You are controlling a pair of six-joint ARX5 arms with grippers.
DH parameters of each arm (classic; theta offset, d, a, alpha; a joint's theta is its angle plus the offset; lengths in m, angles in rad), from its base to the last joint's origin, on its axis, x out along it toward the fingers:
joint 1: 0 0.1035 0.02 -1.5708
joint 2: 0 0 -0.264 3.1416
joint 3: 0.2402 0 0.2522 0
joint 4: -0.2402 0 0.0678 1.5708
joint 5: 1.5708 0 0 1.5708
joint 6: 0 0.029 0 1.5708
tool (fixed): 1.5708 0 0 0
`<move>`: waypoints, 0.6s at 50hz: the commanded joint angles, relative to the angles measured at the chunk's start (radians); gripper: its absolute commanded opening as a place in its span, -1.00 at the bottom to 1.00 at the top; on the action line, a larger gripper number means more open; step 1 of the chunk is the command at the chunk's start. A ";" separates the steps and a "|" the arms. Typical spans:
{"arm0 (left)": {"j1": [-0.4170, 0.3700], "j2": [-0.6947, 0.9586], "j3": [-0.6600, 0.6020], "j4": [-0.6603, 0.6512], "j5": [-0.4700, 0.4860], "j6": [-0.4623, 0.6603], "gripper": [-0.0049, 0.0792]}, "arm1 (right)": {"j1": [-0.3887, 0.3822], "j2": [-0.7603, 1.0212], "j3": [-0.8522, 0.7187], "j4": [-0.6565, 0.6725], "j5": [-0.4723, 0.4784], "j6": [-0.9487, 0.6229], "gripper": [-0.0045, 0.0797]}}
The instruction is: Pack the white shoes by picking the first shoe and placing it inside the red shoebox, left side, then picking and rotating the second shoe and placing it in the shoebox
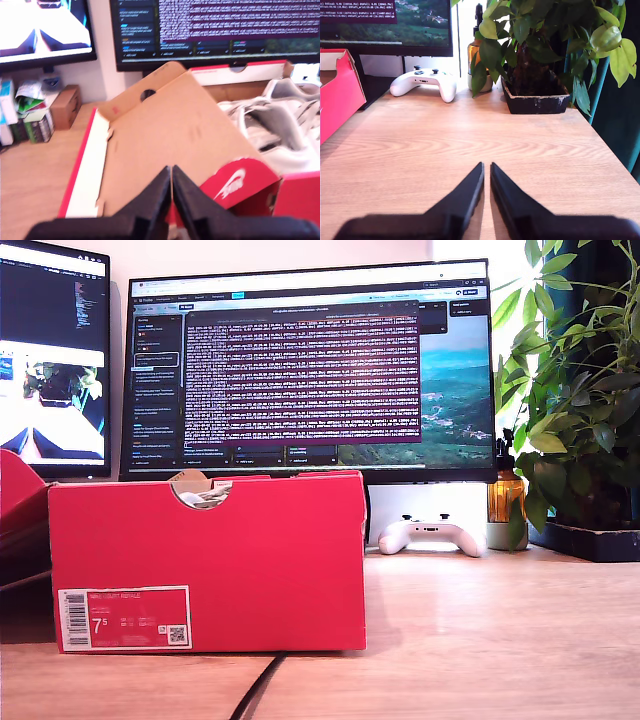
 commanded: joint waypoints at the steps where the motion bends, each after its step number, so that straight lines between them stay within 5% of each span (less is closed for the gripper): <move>1: -0.003 -0.008 -0.014 -0.016 -0.014 -0.008 -0.92 | 0.005 -0.007 -0.021 0.011 -0.003 -0.002 -0.91; 30: -0.003 -0.008 -0.014 -0.107 -0.058 -0.037 -0.92 | 0.005 -0.007 -0.021 0.011 -0.003 -0.002 -0.91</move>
